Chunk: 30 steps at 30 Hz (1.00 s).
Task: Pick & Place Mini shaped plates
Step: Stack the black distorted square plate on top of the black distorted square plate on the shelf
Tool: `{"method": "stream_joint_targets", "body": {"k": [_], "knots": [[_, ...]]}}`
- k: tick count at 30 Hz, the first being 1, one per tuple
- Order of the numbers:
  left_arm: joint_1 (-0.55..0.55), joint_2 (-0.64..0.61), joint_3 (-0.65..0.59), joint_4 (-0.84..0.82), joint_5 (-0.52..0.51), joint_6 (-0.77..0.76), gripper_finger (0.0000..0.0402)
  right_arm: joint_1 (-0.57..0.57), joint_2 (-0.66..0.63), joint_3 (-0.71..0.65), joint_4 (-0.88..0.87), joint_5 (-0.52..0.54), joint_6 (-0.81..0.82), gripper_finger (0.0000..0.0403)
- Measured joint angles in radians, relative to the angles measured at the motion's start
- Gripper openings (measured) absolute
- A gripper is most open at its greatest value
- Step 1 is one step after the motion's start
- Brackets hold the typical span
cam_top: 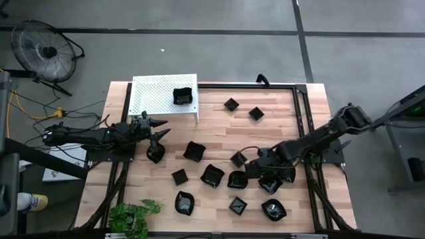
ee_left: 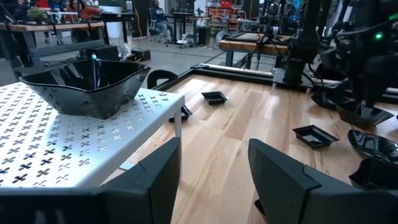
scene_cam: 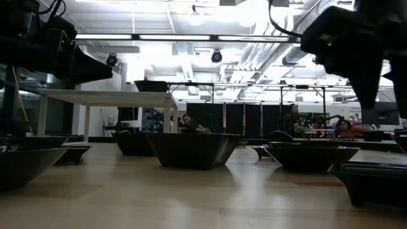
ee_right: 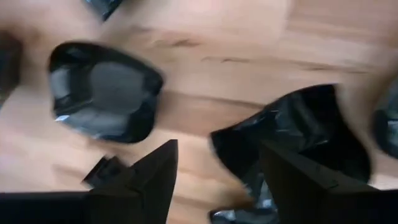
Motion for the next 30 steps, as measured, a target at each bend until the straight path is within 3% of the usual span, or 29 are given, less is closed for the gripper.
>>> {"method": "stream_joint_targets", "body": {"k": [5,10,21,30], "knots": [[0.0,0.0,0.0,0.0,0.0,0.0,0.0186,0.013,-0.001,0.0,0.092,-0.052,-0.089,0.0227],[0.0,0.0,0.0,0.0,0.0,0.0,0.0186,0.033,0.044,0.018,0.076,-0.13,-0.201,0.0215],[0.0,0.0,0.0,0.0,0.0,0.0,0.0186,0.057,0.163,0.141,-0.109,-0.037,-0.442,0.0196],[0.0,0.0,0.0,0.0,0.0,0.0,0.0186,0.068,0.224,0.144,-0.104,-0.092,-0.468,0.0195]]}}
